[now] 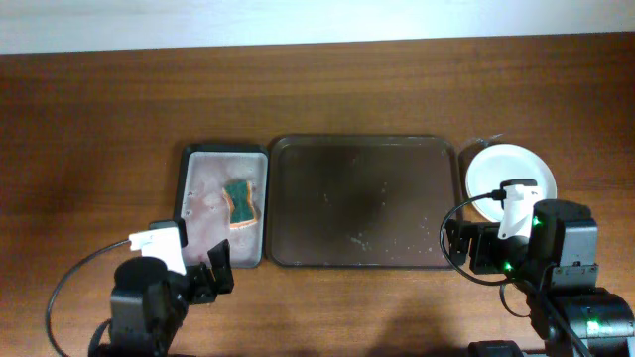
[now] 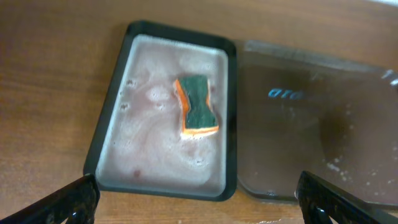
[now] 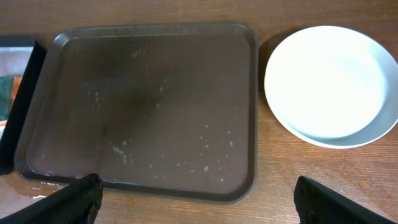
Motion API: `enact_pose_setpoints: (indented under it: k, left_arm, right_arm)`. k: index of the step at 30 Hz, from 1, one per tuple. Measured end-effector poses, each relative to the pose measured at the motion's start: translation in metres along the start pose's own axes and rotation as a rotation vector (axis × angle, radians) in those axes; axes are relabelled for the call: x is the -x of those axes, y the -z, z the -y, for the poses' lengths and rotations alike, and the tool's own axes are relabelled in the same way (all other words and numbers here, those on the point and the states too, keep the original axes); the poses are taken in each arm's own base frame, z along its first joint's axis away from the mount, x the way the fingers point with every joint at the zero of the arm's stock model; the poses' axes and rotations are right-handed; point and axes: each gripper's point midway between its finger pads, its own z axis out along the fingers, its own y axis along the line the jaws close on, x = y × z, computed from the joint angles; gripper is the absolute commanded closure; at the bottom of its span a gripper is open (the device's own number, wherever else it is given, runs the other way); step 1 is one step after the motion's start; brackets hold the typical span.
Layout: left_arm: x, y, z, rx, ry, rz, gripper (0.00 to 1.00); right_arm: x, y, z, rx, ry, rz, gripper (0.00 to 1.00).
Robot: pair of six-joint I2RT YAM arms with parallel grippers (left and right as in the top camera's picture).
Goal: Clean dirty plates on tray and stack at the side
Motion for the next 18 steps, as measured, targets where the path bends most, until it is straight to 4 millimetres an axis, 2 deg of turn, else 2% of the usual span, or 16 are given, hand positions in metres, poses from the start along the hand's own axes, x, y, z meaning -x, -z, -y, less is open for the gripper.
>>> enact_pose_setpoints:
  k: [5, 14, 16, 18]
  left_arm:
    - [0.003, 0.006, 0.001, -0.009, 0.000, 0.033, 0.00]
    - [0.002, 0.005, 0.001, -0.008, 0.000, 0.030, 0.01]
    - [0.002, 0.005, 0.000, -0.008, 0.000, 0.031, 0.00]
    - [0.002, 0.005, 0.000, -0.008, 0.000, 0.030, 0.00]
  right_arm:
    - [-0.001, -0.004, 0.001, -0.005, -0.002, -0.017, 0.01]
    - [-0.013, -0.026, 0.007, -0.021, -0.010, -0.119, 0.01]
    - [-0.010, -0.024, 0.011, -0.045, 0.009, -0.059, 0.02]
    - [0.005, -0.024, 0.010, -0.037, 0.029, 0.099, 0.01]
